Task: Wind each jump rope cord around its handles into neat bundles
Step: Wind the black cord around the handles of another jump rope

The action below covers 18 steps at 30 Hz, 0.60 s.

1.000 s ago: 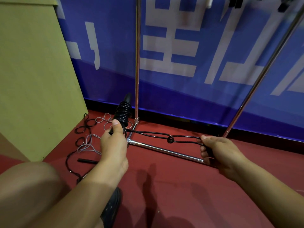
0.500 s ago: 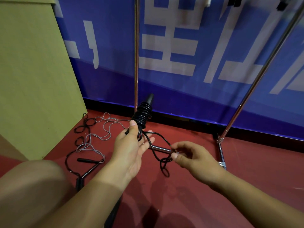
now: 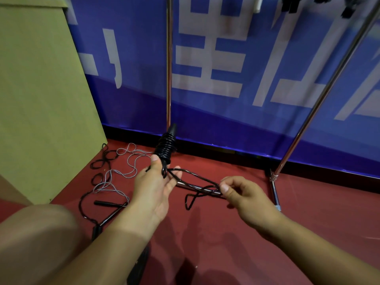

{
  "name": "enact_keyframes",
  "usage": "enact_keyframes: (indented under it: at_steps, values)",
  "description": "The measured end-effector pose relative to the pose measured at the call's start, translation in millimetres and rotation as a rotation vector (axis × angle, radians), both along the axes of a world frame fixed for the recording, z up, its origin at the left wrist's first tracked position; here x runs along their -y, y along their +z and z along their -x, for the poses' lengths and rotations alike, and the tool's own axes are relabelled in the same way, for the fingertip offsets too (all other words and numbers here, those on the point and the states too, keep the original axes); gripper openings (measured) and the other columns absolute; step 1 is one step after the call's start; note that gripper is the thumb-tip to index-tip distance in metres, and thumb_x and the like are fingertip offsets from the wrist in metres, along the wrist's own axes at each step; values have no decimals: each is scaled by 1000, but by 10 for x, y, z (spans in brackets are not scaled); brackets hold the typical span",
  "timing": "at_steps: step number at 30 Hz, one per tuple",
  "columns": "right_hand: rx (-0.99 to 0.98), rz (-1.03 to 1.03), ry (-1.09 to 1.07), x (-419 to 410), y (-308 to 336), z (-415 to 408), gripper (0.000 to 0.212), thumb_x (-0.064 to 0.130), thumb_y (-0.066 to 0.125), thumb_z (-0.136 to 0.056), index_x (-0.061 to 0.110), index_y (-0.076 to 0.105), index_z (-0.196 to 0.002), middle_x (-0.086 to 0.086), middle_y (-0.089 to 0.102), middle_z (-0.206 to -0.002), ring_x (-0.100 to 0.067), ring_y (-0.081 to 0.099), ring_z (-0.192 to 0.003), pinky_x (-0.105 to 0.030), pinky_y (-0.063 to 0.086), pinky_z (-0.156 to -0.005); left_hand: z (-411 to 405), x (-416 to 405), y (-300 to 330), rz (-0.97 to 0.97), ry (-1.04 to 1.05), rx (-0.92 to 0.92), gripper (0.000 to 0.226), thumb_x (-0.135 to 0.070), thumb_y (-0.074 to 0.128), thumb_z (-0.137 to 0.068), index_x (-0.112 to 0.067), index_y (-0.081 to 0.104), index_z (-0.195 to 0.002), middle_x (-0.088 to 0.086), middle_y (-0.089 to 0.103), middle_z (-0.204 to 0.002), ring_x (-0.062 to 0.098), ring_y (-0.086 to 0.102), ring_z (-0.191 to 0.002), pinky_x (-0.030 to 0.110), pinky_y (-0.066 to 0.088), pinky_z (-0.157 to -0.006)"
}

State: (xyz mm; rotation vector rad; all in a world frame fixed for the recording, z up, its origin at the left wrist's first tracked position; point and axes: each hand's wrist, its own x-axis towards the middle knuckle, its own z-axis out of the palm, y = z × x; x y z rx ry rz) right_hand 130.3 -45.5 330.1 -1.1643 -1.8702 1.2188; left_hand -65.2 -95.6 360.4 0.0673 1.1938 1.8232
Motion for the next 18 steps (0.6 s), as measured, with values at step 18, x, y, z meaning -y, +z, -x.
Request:
enact_keyframes:
  at_steps: [18]
  values:
    - [-26,311,119,82,121,41,67,65,63,-81,-1,56,-77,-1,56,-78,-10,57,-75,-27,53,-68,-66,7,-48,15,1,-61,31,-32,48,-103,-1,57,-105,13,62,-98,26,69,-86,26,62,-65]
